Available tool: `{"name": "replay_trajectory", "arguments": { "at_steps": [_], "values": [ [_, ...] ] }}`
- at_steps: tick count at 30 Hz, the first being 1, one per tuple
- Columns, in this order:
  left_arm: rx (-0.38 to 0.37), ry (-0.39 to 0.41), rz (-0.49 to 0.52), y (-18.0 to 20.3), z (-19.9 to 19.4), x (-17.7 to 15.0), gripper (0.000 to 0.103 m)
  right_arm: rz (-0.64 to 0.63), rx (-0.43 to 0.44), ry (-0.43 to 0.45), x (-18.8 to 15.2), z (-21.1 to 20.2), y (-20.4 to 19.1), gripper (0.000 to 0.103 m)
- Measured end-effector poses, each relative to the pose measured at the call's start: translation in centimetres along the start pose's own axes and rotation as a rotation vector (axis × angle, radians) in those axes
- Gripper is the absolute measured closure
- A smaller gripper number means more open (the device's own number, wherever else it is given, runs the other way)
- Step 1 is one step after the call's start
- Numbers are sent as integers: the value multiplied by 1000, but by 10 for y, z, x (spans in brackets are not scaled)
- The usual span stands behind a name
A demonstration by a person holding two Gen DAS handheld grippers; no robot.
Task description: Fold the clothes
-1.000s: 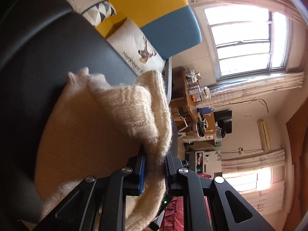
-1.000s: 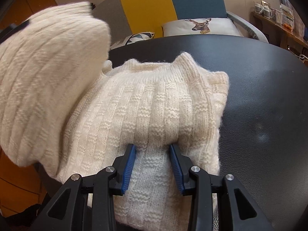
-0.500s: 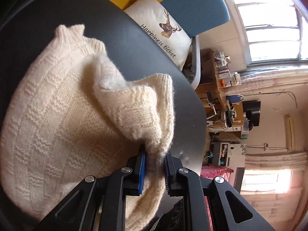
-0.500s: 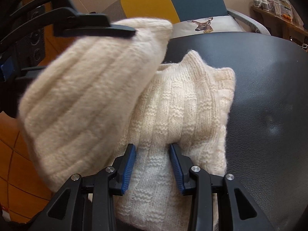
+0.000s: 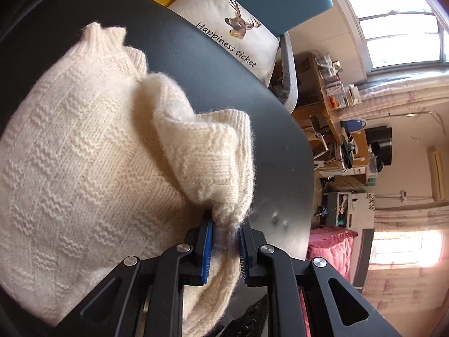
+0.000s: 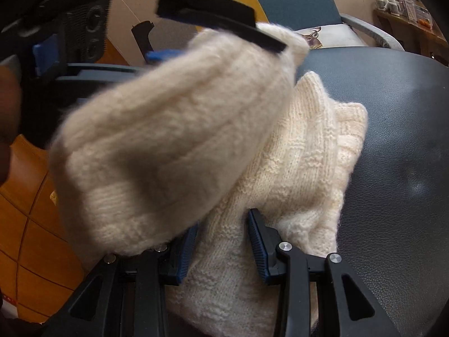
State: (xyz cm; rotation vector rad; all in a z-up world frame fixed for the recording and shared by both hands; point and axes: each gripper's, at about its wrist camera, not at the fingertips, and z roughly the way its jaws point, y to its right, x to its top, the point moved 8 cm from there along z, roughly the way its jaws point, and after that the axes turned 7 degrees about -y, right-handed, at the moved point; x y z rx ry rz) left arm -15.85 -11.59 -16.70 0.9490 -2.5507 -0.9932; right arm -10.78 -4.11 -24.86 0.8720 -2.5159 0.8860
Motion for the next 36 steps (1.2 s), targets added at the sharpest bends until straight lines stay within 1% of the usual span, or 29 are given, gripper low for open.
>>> {"name": "replay_trajectory", "arguments": {
  "at_steps": [3,6,9,12,13,16,21,24,26,28,30,31,35,36],
  "values": [
    [-4,-79,2,-3,14,0,86,-22,8,4,-3,-6,-1,65],
    [-19,-113,4,-6,15,0,86,-22,26,9,-7,-18,1,65],
    [-57,-134,-45,-12,10,2,85,-47,25,4,-19,-28,-1,65],
    [-71,-127,-75,-9,7,2,85,-52,22,-18,-32,-31,1,65],
    [-70,-115,-61,-4,6,1,85,-41,29,-26,-35,-31,4,65],
    [-81,-96,-28,13,8,-3,85,1,65,-11,-40,-25,6,65],
    [-88,-126,-30,19,26,-13,86,26,85,-5,-40,-21,3,65],
    [-71,-194,-17,18,46,-16,86,42,110,6,-40,-23,6,68],
    [-86,-235,-32,17,49,-17,85,53,136,11,-41,-23,8,68],
    [-102,-277,-47,16,51,-18,80,52,143,8,-41,-25,7,68],
    [-152,-309,-57,24,44,-19,73,48,135,9,-41,-26,6,68],
    [-176,-325,-61,27,40,-19,71,49,132,11,-41,-27,6,68],
    [-217,-342,29,50,18,-23,68,62,106,19,-46,-36,6,68],
    [-216,-342,62,53,10,-24,67,66,98,21,-48,-40,7,68]
  ]
}}
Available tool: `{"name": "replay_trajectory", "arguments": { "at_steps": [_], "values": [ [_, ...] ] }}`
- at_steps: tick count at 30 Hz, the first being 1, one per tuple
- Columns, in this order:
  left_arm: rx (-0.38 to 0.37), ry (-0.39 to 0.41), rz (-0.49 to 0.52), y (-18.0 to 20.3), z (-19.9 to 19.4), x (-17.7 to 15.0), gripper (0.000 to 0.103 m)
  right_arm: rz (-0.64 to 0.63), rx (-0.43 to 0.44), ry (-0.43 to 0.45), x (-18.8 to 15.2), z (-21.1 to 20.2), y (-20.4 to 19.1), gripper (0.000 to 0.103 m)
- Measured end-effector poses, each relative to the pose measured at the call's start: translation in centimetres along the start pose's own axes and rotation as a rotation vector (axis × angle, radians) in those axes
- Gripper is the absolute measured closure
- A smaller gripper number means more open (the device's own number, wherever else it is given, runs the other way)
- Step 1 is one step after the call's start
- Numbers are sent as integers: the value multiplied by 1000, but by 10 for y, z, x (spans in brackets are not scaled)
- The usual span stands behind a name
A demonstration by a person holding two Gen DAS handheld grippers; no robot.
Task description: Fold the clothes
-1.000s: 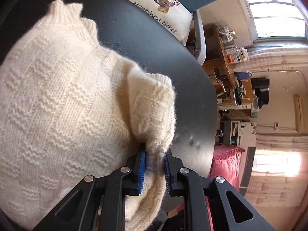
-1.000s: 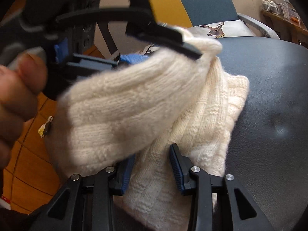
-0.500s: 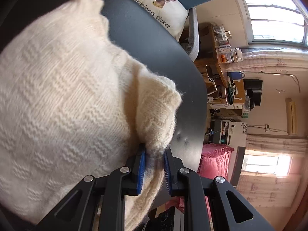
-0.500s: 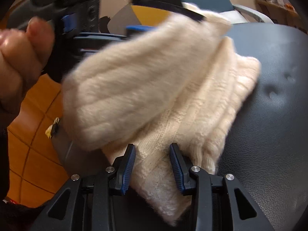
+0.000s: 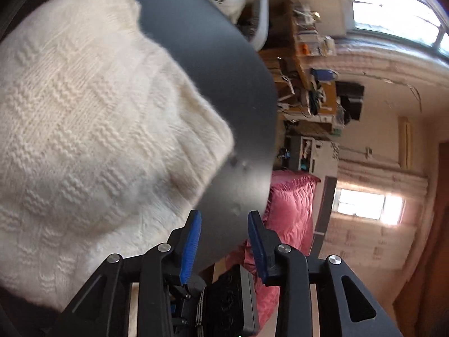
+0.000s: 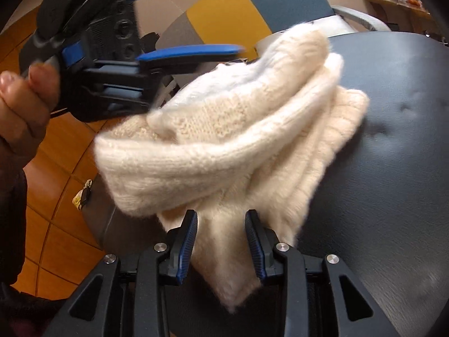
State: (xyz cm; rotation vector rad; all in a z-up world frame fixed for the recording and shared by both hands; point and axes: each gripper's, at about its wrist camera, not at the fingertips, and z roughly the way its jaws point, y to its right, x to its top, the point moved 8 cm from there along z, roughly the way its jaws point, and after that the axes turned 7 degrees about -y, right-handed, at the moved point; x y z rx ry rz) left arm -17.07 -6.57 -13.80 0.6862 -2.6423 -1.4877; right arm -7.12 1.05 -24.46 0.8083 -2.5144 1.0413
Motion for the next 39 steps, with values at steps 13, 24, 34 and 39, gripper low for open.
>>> {"name": "replay_trajectory", "arguments": {
  "at_steps": [13,24,34,39],
  "values": [
    [337,288,348,-72,-160,-32,55,-250,-47,58,39,-60,-69,54],
    [542,340,700,-118,-163,-69,54,-301,-139,-304,40,-7,-88,52],
    [747,318,1010,-138,-108,-81,54,-94,-7,-379,23,11,-64,52],
    [822,297,1018,-155,-96,-60,54,-5,43,-393,20,15,-56,57]
  ]
}}
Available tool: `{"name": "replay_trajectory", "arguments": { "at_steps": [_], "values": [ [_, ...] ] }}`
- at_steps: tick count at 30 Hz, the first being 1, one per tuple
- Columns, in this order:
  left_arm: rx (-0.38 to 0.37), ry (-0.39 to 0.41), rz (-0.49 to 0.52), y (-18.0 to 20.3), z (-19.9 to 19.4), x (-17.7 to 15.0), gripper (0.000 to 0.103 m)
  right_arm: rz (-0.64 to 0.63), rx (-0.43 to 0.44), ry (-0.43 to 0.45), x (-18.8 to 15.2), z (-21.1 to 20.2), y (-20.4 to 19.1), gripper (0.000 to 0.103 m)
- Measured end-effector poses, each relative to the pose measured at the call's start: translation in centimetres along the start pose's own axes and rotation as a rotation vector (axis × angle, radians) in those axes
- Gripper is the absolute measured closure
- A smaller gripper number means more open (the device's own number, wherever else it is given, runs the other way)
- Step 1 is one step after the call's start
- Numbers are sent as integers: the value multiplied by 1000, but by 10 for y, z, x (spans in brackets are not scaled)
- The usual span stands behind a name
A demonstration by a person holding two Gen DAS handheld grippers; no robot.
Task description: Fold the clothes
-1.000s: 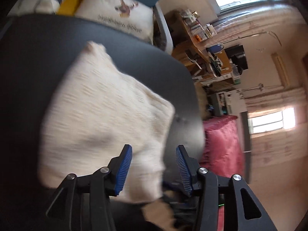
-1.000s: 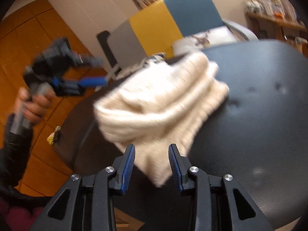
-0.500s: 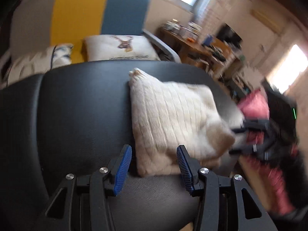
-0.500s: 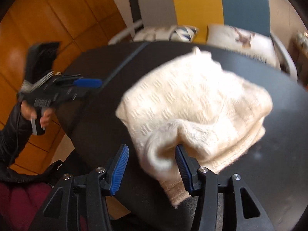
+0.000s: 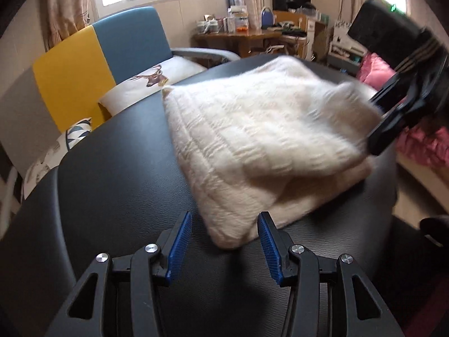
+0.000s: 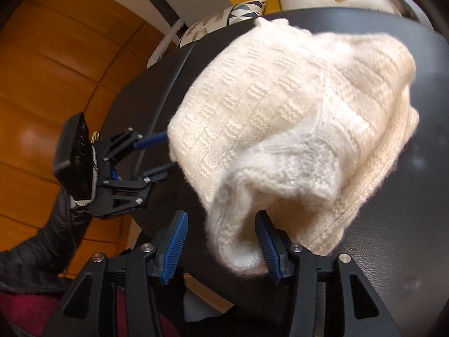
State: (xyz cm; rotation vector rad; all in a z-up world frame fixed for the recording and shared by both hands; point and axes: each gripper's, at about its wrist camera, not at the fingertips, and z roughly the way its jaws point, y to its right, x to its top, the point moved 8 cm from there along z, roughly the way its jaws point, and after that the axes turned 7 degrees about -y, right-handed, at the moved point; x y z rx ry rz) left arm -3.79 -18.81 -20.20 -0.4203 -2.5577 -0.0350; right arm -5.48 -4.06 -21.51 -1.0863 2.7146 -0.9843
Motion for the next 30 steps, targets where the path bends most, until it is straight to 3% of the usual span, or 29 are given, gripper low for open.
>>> {"name": "replay_trajectory", "arguments": {
  "at_steps": [1,2,4,8,10,12,15,17,21,24,27,29,30],
  "values": [
    [-2,-6,4,0,4,0,54,-8,-26,9,0,0,2,64],
    [-4,-12,8,-1,9,-1,54,-15,-51,18,-1,1,3,82],
    [0,-12,31,1,13,-2,54,-13,-75,38,-2,-1,5,92],
    [48,-17,118,9,19,-3,54,-42,-73,56,-6,-3,-5,95],
    [76,-35,139,9,27,-3,62,-40,-38,72,-7,-8,-10,96],
    [71,-48,129,8,32,-3,82,-34,42,120,-8,-22,-18,96],
    [69,-5,114,3,23,0,88,-60,160,201,-21,-51,-29,96],
    [56,25,123,2,12,-4,89,-58,175,210,-38,-54,-22,96],
    [25,19,145,6,4,-18,89,52,97,102,-69,-9,17,96],
    [22,-11,143,9,11,-27,89,49,49,115,-74,9,19,95],
    [13,-19,98,8,10,-29,89,-61,-132,176,-65,4,4,91],
    [14,-24,77,8,10,-30,89,-145,-262,202,-60,4,-1,75],
    [16,-28,75,9,10,-30,88,-188,-330,208,-57,5,-2,75]
  ]
}}
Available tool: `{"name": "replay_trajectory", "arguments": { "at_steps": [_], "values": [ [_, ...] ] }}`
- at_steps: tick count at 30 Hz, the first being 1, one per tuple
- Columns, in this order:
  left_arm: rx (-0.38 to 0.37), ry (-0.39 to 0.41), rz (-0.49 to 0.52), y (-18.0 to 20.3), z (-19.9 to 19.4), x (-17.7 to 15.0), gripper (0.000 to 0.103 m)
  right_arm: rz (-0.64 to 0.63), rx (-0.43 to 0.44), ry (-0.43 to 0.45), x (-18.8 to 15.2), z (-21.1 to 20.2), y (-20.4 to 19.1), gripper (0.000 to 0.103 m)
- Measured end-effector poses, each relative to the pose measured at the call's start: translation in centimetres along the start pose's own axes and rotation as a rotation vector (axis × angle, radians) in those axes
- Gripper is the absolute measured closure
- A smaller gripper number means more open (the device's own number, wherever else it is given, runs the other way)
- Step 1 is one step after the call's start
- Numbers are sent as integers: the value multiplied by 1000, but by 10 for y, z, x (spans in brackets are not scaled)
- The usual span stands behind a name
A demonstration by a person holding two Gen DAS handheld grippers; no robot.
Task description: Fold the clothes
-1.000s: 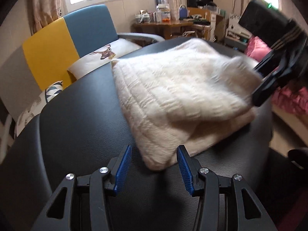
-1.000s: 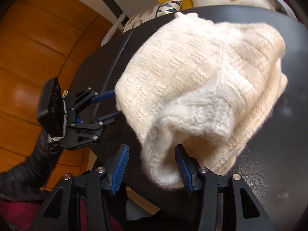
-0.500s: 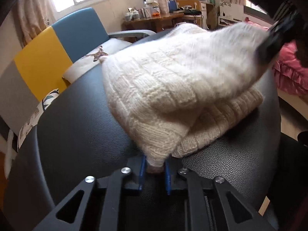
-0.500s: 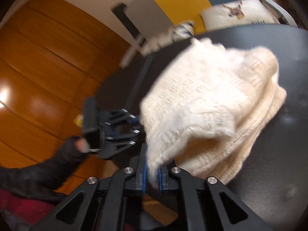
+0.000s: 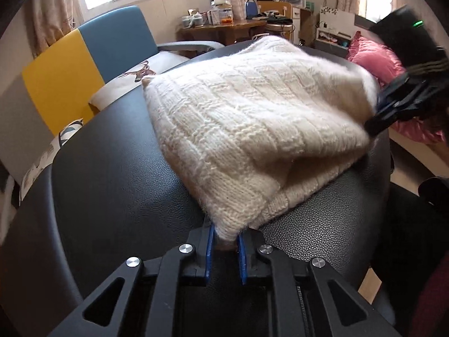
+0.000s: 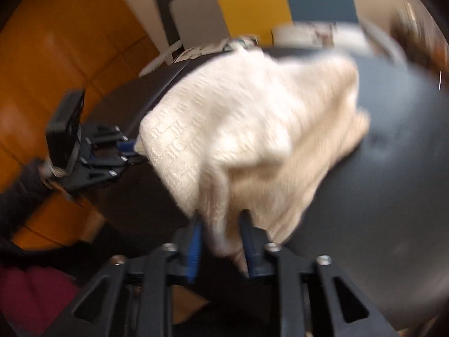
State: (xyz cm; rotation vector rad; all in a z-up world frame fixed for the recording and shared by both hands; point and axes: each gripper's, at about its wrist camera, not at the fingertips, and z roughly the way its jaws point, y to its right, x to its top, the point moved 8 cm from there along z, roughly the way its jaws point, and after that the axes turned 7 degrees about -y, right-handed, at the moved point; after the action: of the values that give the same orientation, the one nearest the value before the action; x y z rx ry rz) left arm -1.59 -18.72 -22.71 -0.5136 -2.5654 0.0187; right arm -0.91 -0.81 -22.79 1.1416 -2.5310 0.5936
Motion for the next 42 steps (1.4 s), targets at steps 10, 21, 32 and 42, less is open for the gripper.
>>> {"name": "replay_trajectory", "arguments": {
  "at_steps": [10,21,32,42],
  "values": [
    [-8,-16,-85,-4,2,-5,87,210,119,-72,21,39,11,64],
    [-20,-32,-156,-9,2,-7,86,314,175,-105,23,46,18,59],
    [2,-18,-144,-11,-5,-11,86,65,318,123,66,-56,-39,98],
    [-14,-39,-162,-13,-2,-20,86,213,161,-116,-4,25,11,99]
  ]
}}
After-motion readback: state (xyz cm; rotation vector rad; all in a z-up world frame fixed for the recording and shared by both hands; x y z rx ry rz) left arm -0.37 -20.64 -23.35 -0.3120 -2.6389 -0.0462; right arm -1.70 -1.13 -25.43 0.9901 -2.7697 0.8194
